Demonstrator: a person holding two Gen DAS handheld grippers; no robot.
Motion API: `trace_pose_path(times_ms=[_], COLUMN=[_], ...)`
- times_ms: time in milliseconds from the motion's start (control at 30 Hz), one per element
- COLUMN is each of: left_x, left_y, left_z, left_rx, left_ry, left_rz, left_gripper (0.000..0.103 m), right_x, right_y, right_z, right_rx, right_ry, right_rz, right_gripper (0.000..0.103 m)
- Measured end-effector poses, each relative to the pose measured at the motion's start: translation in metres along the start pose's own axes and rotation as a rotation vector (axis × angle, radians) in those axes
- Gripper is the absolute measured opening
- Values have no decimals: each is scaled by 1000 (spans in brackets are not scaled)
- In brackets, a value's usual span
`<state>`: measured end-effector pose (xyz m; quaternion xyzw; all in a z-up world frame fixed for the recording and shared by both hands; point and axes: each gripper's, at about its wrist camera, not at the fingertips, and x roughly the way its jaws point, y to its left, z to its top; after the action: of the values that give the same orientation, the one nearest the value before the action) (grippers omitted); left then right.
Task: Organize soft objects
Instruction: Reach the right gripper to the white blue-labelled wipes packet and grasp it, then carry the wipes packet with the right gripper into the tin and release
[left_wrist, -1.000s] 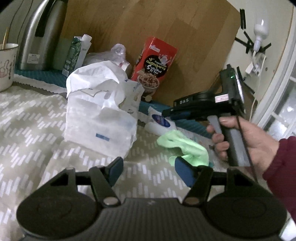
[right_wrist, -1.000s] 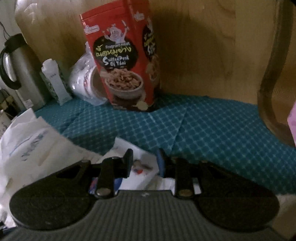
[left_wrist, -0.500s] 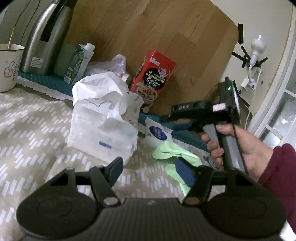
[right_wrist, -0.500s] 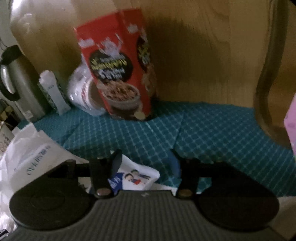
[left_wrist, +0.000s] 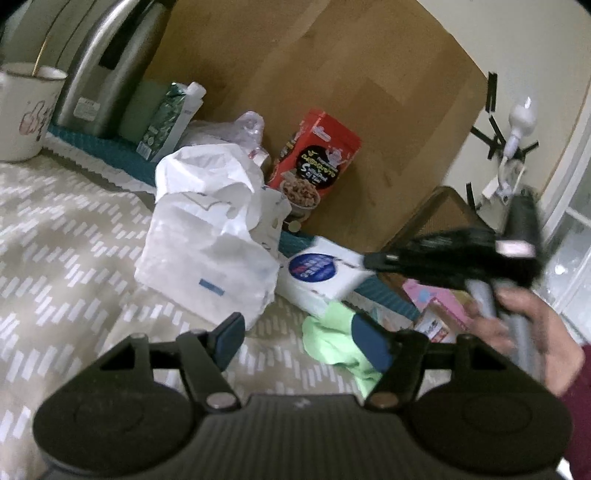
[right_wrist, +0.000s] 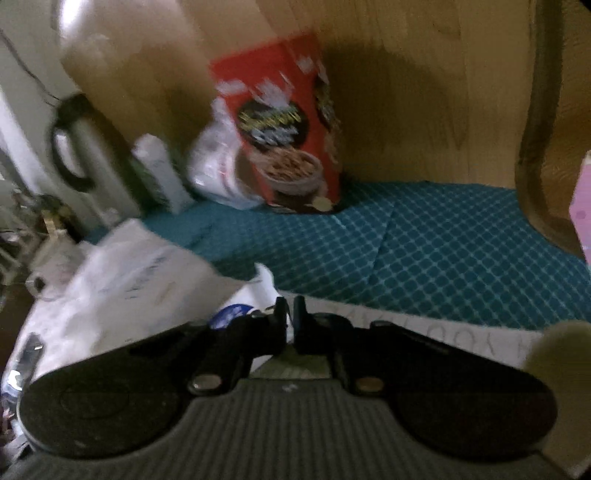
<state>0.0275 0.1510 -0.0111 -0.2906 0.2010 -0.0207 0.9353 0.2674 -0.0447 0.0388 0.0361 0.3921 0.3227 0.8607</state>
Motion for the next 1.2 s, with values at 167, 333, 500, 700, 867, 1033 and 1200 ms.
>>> trace_pose_path(times_ms=[167,333,500,700,867,1033,1200], left_x=[-1,-3,0,-4,18,47,64], left_y=[1,-10,-29,-100,-154,-182,-195], left_z=[0,-2,-5,-21,-46,-77,-94], left_rx=[-6,71,146,232,262,327,414], left_ry=[-5,-14,13,126,373,513,503], left_rz=[-5,-2,10,-207,-316,-272,-205], left_gripper=[66,66,66,66,66,69,84], right_x=[-68,-136,-178,-215,-221,-194,-173], right_y=[8,-13,-49,-64,-52,-40,-49], right_z=[-31,-105,-198,-247,-242,-246,-246], right_rx=[-23,-3,144,233,60,-212,-356], right_ry=[-103,-190,-183,-227,-275,-207,-189], right_rz=[66,-15,-174,-185,-116,-158,-143], right_gripper=[3,2,3,22,72,74,77])
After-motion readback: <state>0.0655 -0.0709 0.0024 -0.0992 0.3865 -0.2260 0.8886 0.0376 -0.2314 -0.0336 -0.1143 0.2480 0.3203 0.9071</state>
